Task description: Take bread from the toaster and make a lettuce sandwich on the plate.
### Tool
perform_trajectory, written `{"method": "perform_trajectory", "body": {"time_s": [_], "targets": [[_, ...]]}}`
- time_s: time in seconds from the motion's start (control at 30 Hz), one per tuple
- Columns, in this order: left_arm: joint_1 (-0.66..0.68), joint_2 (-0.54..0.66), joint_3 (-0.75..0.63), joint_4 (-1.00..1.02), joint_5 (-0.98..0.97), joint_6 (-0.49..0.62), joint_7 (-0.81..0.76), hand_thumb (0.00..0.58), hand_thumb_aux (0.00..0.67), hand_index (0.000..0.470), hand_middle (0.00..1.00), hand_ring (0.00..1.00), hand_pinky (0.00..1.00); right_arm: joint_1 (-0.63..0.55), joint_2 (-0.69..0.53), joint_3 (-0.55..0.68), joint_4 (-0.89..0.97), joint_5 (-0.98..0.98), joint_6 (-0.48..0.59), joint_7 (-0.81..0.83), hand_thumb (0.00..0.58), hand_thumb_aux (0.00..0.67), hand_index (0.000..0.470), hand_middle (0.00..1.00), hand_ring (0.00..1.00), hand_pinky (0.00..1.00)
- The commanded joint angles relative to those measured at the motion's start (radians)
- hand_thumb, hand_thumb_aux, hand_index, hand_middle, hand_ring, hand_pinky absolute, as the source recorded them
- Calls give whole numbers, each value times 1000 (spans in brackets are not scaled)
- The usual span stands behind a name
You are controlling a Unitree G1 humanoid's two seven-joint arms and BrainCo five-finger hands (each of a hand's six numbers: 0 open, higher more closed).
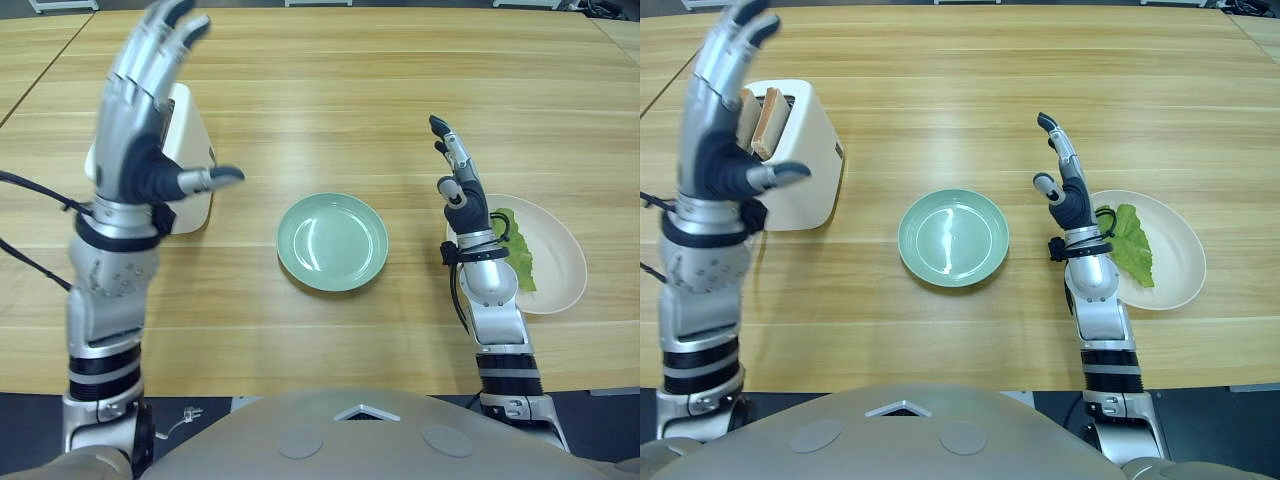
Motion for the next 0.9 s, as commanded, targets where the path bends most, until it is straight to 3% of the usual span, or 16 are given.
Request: {"method": "perform_trajectory", "body": {"time_s": [0.03,0.3,0.77,0.8,0.83,0.87,0.9], "targets": [[-58,121,56,160,27,125,-94,0,0,0,0,0,0,1,2,22,-10,-28,11,-1,0,0,0,0,0,0],[-25,214,31,397,49,210,-121,0,0,0,0,0,0,28,0,0,-35,1,21,4,0,0,0,0,0,0],[-49,279,-39,540,65,357,-153,0,0,0,0,0,0,53,-16,-1,-44,-12,10,8,0,0,0,0,0,0],[-48,282,-47,543,65,365,-158,71,42,29,0,0,0,54,-16,-1,-44,-13,9,8,0,0,0,0,0,0],[-47,285,-55,546,67,373,-162,268,179,125,0,0,0,54,-16,0,-44,-13,9,8,0,0,0,0,0,0],[-45,291,-61,552,76,383,-158,460,365,256,0,0,0,55,-17,1,-45,-14,8,8,0,0,0,0,0,0],[-45,296,-64,558,81,392,-155,464,370,260,0,0,0,55,-17,2,-45,-14,8,9,0,0,0,0,0,0]]}}
